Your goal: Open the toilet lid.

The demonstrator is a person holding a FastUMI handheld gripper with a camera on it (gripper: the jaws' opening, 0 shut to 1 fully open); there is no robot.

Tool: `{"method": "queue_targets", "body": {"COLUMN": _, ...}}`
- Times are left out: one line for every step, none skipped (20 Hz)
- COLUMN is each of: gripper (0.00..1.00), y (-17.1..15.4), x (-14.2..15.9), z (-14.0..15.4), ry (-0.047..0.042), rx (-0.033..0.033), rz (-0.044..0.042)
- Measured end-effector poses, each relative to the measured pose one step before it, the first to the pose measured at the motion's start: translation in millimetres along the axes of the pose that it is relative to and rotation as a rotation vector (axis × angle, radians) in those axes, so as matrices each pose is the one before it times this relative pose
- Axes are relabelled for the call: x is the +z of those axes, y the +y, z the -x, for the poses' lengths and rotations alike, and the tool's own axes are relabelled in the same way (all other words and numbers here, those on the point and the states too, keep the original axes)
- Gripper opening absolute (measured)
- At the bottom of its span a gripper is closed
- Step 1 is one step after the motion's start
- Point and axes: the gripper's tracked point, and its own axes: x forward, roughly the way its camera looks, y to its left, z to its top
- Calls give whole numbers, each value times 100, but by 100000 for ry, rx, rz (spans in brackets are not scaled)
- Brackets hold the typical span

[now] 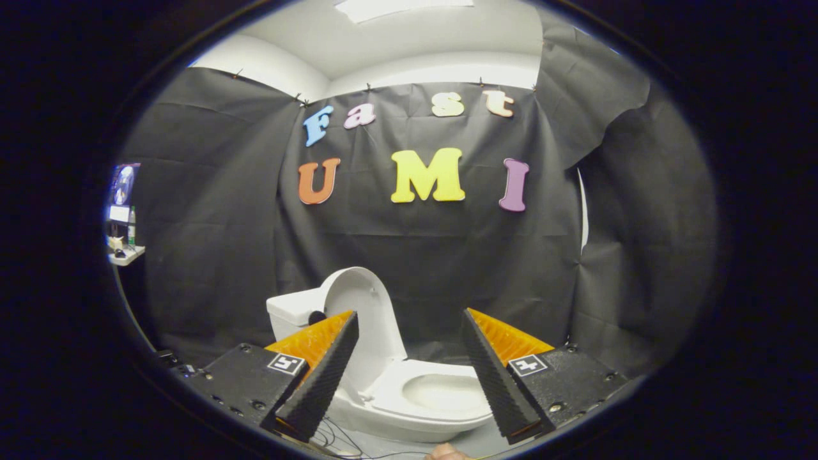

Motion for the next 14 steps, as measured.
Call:
{"method": "queue_targets", "body": {"gripper": 100, "y": -641, "x": -612, "z": 501, "ry": 359, "rx": -388, "rz": -122}}
{"method": "queue_targets", "body": {"gripper": 100, "y": -932, "x": -510, "z": 485, "ry": 559, "rx": -1397, "rz": -616}}
{"method": "queue_targets", "body": {"gripper": 100, "y": -930, "x": -533, "z": 343, "ry": 568, "rx": -1047, "rz": -1285}}
{"method": "queue_targets", "body": {"gripper": 100, "y": -737, "x": -359, "z": 367, "ry": 368, "rx": -726, "rz": -1571}}
{"method": "queue_targets", "body": {"gripper": 100, "y": -784, "x": -117, "z": 439, "ry": -210, "rx": -828, "rz": -1308}}
{"method": "queue_targets", "body": {"gripper": 100, "y": -862, "x": -106, "z": 244, "ry": -832, "rx": -901, "rz": -415}}
{"method": "queue_targets", "body": {"gripper": 100, "y": -823, "x": 179, "z": 432, "ry": -2172, "rx": -1241, "rz": 457}}
{"method": "queue_targets", "body": {"gripper": 100, "y": -1070, "x": 335, "z": 286, "ry": -2251, "rx": -2017, "rz": 808}}
{"method": "queue_targets", "body": {"gripper": 100, "y": -1065, "x": -456, "z": 196, "ry": 43, "rx": -1707, "rz": 689}}
{"method": "queue_targets", "body": {"gripper": 100, "y": -610, "x": -470, "z": 226, "ry": 932, "rx": -599, "rz": -139}}
{"method": "queue_targets", "body": {"gripper": 100, "y": -404, "x": -256, "z": 412, "ry": 663, "rx": 122, "rz": -802}}
{"method": "queue_targets", "body": {"gripper": 100, "y": -464, "x": 42, "z": 271, "ry": 135, "rx": 246, "rz": -1214}}
{"method": "queue_targets", "body": {"gripper": 100, "y": -608, "x": 238, "z": 258, "ry": -712, "rx": -154, "rz": -1166}}
{"method": "queue_targets", "body": {"gripper": 100, "y": -717, "x": 352, "z": 185, "ry": -1560, "rx": -907, "rz": -1217}}
